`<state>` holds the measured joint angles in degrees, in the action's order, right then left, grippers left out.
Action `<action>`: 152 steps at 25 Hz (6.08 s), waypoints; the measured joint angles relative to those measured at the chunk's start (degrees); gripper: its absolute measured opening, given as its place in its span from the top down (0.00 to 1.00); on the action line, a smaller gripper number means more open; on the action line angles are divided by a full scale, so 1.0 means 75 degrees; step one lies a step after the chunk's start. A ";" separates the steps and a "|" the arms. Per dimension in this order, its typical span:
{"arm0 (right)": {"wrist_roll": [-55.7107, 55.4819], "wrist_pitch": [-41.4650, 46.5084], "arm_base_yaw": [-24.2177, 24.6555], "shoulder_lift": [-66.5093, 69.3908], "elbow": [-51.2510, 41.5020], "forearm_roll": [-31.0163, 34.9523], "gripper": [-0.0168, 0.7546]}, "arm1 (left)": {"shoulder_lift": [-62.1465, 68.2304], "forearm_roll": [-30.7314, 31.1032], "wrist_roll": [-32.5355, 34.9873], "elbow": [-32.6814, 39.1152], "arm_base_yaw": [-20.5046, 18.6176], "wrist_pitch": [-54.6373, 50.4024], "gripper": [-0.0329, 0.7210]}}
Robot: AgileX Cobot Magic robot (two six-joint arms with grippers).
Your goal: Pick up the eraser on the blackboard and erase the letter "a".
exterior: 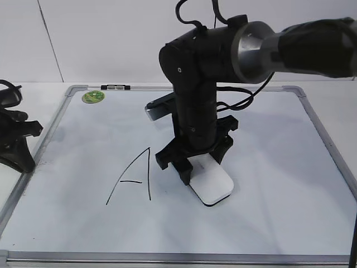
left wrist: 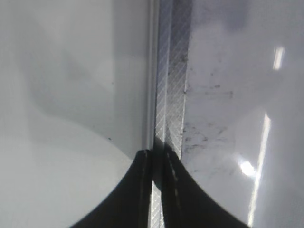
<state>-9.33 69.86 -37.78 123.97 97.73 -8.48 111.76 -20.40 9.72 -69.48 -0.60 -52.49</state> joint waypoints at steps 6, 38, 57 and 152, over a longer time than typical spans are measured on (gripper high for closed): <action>-0.0166 0.0000 0.0096 -0.0156 -0.0015 -0.0480 0.29 | 0.0000 0.0000 0.0000 0.0000 0.0000 0.0000 0.93; -0.0930 0.0102 0.3246 -0.2538 -0.0060 -0.0931 0.29 | 0.0000 0.0000 0.0000 0.0000 0.0000 0.0000 0.93; 0.0056 0.0042 0.4344 -0.1589 -0.1084 0.0327 0.29 | 0.0000 0.0000 0.0000 0.0000 0.0000 0.0000 0.93; 0.0570 0.0144 0.4374 -0.5196 -0.1423 0.1078 0.16 | -0.4319 -0.0196 -0.0057 -0.1098 0.0000 -0.2441 0.58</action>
<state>-5.05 70.94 -4.97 84.99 87.06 -0.39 79.36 -21.87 9.29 -77.71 -0.60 -70.80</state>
